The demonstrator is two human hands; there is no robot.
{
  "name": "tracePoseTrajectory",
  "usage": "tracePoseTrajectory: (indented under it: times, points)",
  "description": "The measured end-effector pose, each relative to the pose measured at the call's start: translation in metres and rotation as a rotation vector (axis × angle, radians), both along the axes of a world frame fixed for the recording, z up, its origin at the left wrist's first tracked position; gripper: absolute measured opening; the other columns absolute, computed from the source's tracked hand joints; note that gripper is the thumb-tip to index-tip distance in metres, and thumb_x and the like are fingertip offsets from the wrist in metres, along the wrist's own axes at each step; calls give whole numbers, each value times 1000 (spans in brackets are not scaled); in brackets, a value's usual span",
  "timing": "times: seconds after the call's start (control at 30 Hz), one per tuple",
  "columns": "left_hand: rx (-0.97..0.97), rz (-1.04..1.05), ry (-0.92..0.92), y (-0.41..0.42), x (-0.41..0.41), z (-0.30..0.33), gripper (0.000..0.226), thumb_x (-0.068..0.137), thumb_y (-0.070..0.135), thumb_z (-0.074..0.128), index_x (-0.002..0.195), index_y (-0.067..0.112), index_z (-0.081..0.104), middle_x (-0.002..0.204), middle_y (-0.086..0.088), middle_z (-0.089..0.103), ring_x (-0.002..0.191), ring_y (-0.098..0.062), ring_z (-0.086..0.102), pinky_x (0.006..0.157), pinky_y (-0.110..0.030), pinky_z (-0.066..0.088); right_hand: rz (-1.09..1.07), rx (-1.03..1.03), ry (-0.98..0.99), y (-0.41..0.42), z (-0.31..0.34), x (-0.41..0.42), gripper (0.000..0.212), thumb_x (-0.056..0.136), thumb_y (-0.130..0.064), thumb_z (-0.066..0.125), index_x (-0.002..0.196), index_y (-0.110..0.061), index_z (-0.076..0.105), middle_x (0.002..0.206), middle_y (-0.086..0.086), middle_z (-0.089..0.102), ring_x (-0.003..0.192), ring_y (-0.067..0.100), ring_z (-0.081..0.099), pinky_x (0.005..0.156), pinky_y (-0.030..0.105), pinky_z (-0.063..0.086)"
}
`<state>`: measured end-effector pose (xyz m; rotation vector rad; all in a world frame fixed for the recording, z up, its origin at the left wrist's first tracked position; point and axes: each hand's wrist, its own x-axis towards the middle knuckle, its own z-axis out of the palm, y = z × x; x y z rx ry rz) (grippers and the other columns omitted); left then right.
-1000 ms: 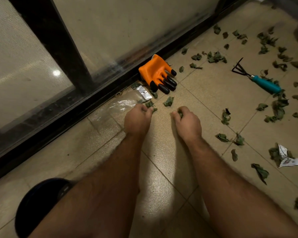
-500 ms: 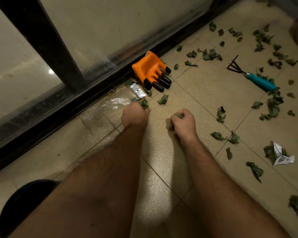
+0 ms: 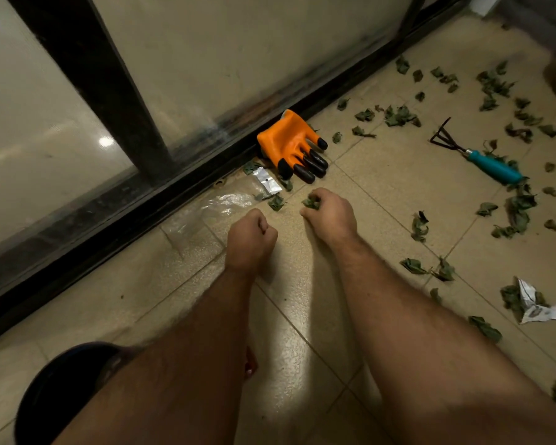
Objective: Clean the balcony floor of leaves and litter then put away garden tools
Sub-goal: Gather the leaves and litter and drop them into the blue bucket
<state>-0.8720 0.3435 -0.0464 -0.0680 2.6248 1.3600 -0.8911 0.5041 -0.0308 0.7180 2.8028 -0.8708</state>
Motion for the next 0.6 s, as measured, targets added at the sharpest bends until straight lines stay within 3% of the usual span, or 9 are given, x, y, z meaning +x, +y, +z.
tracePoseTrajectory:
  times: [0.07,0.13,0.2,0.3,0.43,0.5,0.6]
  points:
    - [37,3,-18,-2,-4,1,14,89,7,55,89,20,51,76,-1,59,69,-19,56,58,-32,44,19,43,3,0,-2,0,26,92,-30,69,117,-22,68,110,-2,71,98,14,61,80,25,46]
    - [51,12,-42,-3,-8,3,22,94,6,48,112,18,55,87,-5,65,76,-24,63,65,-38,51,48,38,20,0,-5,3,17,92,-29,68,105,-20,72,99,-3,72,87,11,59,75,24,44]
    - [-12,6,-24,-2,-13,3,32,98,6,44,124,17,60,98,-3,67,79,-22,62,65,-34,48,33,-58,60,1,-6,10,11,92,-27,66,93,-17,71,87,-4,68,79,11,58,69,24,43]
    - [-119,-3,3,4,-20,2,31,102,16,49,130,15,61,119,-8,67,98,-17,60,77,-25,39,-159,-385,151,1,0,19,17,91,-19,60,76,-15,56,69,-5,51,63,9,45,57,23,38]
    - [-194,-113,7,15,-24,1,48,96,28,61,142,21,50,132,-13,56,119,-27,55,96,-35,45,-337,-636,180,1,3,25,17,90,-18,55,73,-17,53,69,2,48,60,13,40,48,24,33]
    - [-242,-136,6,19,-26,1,50,95,28,64,142,20,50,132,-15,53,117,-27,54,98,-37,46,-386,-692,176,2,2,28,17,90,-19,58,73,-17,54,69,5,48,57,16,40,47,27,33]
    - [-296,-140,14,22,-29,2,30,97,24,60,126,14,61,123,-13,55,98,-17,50,86,-28,43,-414,-760,136,4,3,31,22,89,-16,67,72,-17,51,63,5,58,54,15,52,45,26,42]
